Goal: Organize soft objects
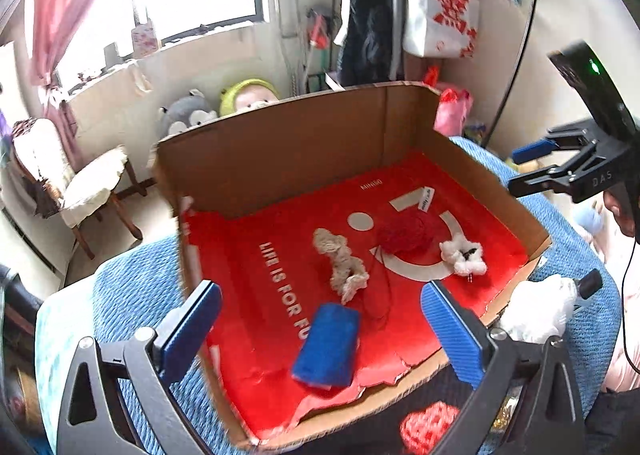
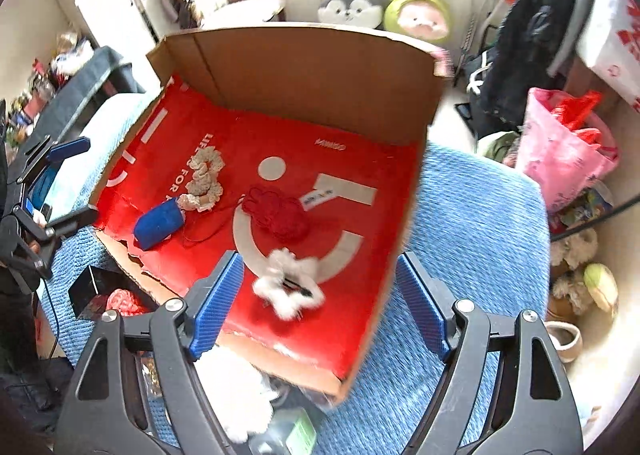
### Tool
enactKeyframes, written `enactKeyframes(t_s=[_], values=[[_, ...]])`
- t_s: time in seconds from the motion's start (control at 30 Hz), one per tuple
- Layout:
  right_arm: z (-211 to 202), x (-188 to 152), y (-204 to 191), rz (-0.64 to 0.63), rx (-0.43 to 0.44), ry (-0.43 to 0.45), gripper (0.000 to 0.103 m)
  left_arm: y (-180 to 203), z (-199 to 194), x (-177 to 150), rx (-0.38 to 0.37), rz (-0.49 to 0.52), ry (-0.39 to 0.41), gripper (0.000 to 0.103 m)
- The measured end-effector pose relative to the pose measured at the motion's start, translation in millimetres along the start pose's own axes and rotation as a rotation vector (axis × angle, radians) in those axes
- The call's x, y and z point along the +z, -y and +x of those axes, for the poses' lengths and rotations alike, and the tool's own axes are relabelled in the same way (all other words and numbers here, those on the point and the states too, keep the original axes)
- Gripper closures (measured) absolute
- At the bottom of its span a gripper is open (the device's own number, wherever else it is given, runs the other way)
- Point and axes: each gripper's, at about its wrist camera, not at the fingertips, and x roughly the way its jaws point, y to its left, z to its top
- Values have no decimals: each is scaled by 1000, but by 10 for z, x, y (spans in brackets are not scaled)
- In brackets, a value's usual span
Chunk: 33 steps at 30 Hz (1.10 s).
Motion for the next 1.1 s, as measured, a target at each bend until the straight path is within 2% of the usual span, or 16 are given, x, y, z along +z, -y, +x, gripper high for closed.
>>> enactKeyframes(t_s=[0.2, 0.3, 0.57, 0.63, 0.8, 0.87, 1.1], values=[[-410, -322, 86, 63, 12, 115, 22, -115, -402, -270, 24, -69, 85, 0], [-611, -537, 22, 59, -61, 187, 18, -115, -616, -434, 40, -98, 137, 0], [-1003, -1239, -245, 51, -123, 341, 16, 128, -1164, -933, 65, -114, 276, 0], [-1040, -1405, -315, 50, -125, 368, 12, 187, -1259, -1041, 67, -131, 303, 0], [-1109, -1856, -508, 78, -89, 436, 12, 404, -1485, -1358, 82, -148, 366, 0], [-1099, -2028, -615, 85, -100, 465, 12, 502, -1532, -1458, 96, -147, 384, 0], [-1011, -2379, -950, 98, -123, 550, 12, 804, -1584, -1725, 132, -163, 428, 0]])
